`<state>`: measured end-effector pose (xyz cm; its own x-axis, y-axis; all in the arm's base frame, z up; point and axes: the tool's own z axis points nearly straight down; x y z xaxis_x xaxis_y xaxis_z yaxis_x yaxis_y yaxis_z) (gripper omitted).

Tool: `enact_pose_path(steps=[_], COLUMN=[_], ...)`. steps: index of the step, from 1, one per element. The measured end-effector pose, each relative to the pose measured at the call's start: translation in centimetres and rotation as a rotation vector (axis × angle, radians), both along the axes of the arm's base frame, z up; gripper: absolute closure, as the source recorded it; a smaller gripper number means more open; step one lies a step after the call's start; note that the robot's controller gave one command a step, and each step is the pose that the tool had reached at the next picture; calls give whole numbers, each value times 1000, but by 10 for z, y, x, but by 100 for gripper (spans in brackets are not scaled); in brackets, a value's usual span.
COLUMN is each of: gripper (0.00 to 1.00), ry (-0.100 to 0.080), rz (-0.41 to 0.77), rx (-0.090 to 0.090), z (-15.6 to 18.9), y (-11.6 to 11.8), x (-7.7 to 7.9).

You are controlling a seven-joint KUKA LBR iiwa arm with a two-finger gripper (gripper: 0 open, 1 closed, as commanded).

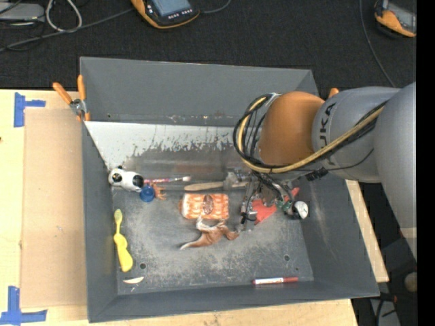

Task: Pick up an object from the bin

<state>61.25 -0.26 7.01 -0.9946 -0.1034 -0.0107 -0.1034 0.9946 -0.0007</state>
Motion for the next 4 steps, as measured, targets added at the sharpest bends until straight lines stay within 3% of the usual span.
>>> enact_pose_path(steps=[1, 2, 4], gripper=[0, 0, 0], ry=[5, 1, 0], rz=[-36, -10, 39], rx=[1, 1, 1], z=[66, 81, 23], y=[35, 70, 42], x=[-1, 6, 4])
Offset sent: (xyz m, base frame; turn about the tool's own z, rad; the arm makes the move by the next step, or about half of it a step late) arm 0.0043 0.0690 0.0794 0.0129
